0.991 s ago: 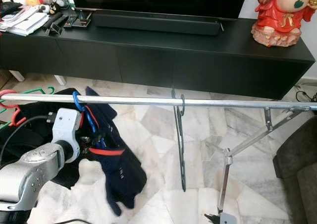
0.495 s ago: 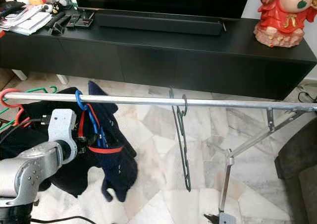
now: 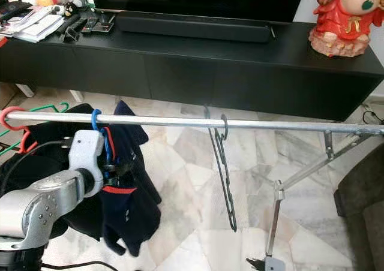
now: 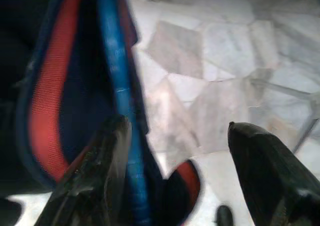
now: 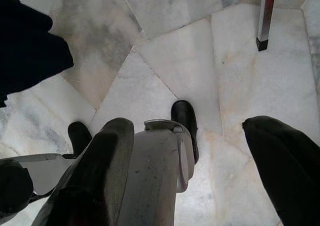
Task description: Hang hanger
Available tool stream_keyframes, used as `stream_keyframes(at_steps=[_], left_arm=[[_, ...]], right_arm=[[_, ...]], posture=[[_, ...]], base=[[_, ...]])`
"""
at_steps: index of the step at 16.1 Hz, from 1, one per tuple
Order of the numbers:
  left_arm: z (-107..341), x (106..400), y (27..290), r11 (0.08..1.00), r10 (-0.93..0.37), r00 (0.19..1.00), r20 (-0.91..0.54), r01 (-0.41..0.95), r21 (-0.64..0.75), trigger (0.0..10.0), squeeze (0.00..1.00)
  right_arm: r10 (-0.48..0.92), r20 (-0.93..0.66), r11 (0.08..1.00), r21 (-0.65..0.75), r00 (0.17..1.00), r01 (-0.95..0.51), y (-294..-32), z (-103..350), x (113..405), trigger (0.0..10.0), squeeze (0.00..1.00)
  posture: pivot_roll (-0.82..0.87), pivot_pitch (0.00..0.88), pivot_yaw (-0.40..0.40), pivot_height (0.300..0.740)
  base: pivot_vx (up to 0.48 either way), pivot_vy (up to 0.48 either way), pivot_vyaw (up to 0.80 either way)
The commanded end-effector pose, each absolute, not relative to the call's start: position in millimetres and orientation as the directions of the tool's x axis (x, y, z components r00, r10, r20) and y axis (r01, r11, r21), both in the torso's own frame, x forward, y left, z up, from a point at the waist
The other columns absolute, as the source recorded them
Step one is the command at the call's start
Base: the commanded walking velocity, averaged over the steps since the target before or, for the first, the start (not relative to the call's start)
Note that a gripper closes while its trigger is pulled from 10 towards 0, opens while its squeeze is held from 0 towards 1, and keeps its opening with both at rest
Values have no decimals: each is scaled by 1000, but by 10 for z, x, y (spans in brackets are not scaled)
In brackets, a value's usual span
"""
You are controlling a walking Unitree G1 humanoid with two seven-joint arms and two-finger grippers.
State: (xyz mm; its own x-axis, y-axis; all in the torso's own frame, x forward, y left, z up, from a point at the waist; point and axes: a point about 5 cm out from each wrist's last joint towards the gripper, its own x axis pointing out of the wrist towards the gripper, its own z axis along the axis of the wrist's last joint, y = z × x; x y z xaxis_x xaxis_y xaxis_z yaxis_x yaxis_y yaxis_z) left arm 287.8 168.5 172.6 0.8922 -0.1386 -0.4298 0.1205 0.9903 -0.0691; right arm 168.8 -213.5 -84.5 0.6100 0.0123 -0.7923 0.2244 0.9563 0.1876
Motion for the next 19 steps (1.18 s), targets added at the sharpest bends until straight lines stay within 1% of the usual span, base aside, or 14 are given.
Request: stream_keyframes(at_steps=[1, 2, 4, 8, 10, 11, 12, 13, 14, 16, 17, 19], left_arm=[[1689, 2876, 1730, 996, -89, 895, -438, 86, -28, 10000, 0], [1697, 2886, 1743, 997, -76, 900, -430, 79, -9, 10000, 0], [1700, 2900, 1756, 998, -65, 906, -419, 64, -15, 10000, 0], [1594, 2922, 1735, 997, -73, 902, -425, 69, -25, 10000, 0], [1523, 2935, 1779, 999, -29, 900, -434, 36, 9, 10000, 0], [1507, 2951, 1799, 1000, -9, 902, -432, 8, -4, 10000, 0], [1496, 2963, 1812, 1000, 6, 901, -433, -8, -2, 3686, 0], [1485, 2976, 1804, 1000, 4, 902, -432, -7, -5, 0, 0], [1475, 2985, 1795, 1000, 2, 902, -432, -4, -5, 0, 0], [1437, 2999, 1832, 999, 22, 894, -447, -9, 31, 10000, 0], [1429, 3002, 1856, 999, 29, 890, -455, -6, 52, 10000, 0], [1441, 3019, 1957, 992, 86, 889, -449, -34, 124, 10000, 0]], right_arm=[[8, -808, 948, 193, 589, 252, -2122, -887, 1599, 10000, 0], [7, -808, 948, 193, 589, 252, -2123, -887, 1600, 10000, 0], [7, -808, 949, 192, 590, 252, -2124, -886, 1602, 10000, 0], [8, -807, 949, 193, 590, 251, -2121, -884, 1608, 10000, 0], [6, -807, 948, 192, 590, 253, -2122, -884, 1609, 10000, 0], [6, -807, 948, 192, 590, 252, -2122, -883, 1610, 10000, 0], [6, -807, 948, 192, 590, 253, -2122, -884, 1609, 10000, 0], [8, -807, 948, 193, 590, 252, -2122, -884, 1609, 10000, 0], [8, -808, 949, 193, 590, 251, -2121, -884, 1609, 10000, 0], [6, -808, 948, 192, 590, 253, -2122, -884, 1609, 10000, 0], [6, -808, 948, 191, 589, 253, -2123, -884, 1610, 10000, 0], [6, -809, 949, 190, 588, 250, -2126, -883, 1611, 10000, 0]], posture=[[-25, 238, 33, 740], [-23, 240, 32, 740], [-24, 241, 31, 740], [-26, 243, 32, 740], [-26, 244, 29, 740], [-25, 245, 28, 740], [-25, 245, 28, 740], [-27, 245, 28, 740], [-27, 245, 28, 740], [-27, 245, 28, 740], [-29, 244, 27, 740], [-23, 242, 26, 740]], base=[[0, 0, 0], [0, 0, 0], [0, 0, 0], [0, 0, 0], [0, 0, 0], [0, 0, 0], [0, 0, 0], [0, 0, 0], [0, 0, 0], [0, 0, 0], [0, 0, 0], [0, 0, 0]])
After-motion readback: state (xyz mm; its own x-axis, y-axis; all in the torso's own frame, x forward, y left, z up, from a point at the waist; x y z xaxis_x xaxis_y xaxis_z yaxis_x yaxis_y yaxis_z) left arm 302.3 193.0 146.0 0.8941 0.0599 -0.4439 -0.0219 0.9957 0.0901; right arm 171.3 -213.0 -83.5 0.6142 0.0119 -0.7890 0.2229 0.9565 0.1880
